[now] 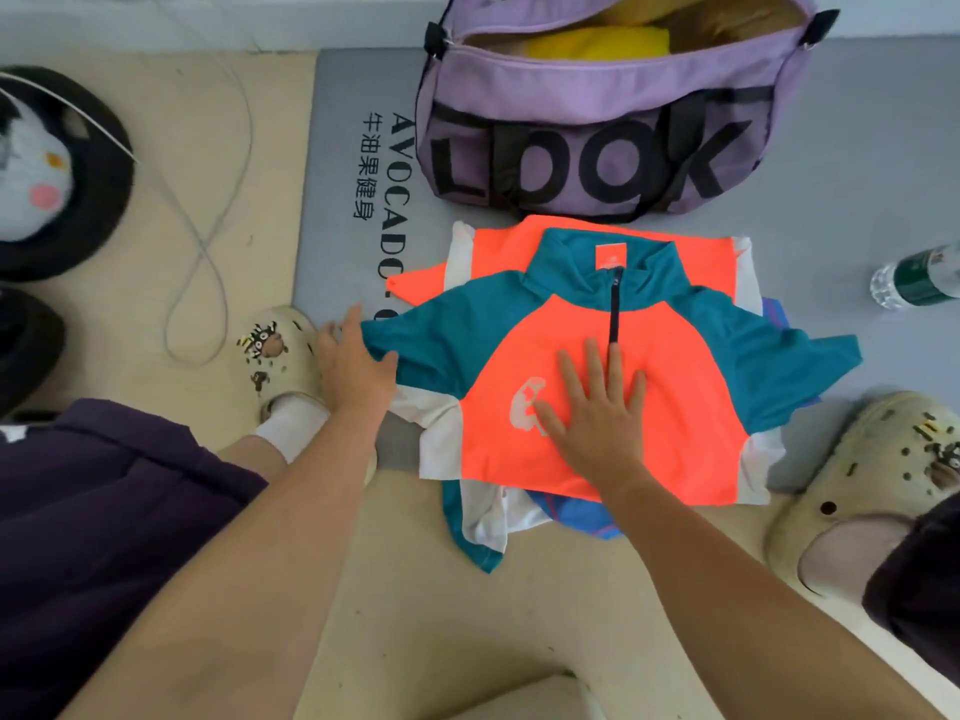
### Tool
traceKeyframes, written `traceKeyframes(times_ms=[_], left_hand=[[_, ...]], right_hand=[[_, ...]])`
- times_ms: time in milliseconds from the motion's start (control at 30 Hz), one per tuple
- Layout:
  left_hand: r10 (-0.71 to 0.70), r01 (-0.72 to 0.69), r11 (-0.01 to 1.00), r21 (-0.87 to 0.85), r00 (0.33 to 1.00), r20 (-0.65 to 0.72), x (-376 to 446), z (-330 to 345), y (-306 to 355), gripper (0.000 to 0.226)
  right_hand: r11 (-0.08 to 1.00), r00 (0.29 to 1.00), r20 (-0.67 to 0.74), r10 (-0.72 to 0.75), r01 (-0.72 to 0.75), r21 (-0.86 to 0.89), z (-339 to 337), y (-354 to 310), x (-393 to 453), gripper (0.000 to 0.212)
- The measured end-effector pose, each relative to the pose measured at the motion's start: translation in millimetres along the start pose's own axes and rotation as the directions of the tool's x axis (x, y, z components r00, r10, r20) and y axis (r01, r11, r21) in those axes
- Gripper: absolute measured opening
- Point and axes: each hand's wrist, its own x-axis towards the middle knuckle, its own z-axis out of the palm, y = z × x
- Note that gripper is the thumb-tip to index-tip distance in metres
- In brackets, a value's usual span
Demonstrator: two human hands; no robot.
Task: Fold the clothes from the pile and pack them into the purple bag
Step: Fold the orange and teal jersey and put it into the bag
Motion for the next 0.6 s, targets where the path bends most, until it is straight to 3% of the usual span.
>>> traceKeyframes(times_ms=[233,333,467,600], left_hand=[[0.235,-0.269,0.936,0.226,0.957,0.168,54,-17,-8,0.031],[0.352,-0.398,0.886,0.239,0.911,0.215,62,-28,-2,0.017],[0.445,-0.495,0.851,0.177,0.857,0.259,52,-33,15,0.012],[0.411,-0.513,0.825,0.236,0.832,0.373,33,-33,40,0.018]], right_hand=[[0.996,0.999,-0.044,-0.009,0.005,-0.088,17,6,-1,0.076],[0.995,0.999,-0.033,-0.002,-0.001,-0.097,14,5,0,0.076],[0.995,1.0,0.019,-0.006,0.008,-0.098,7,3,-1,0.076],[0.999,0.999,0.041,0.02,-0.018,-0.037,-10,-4,1,0.071]])
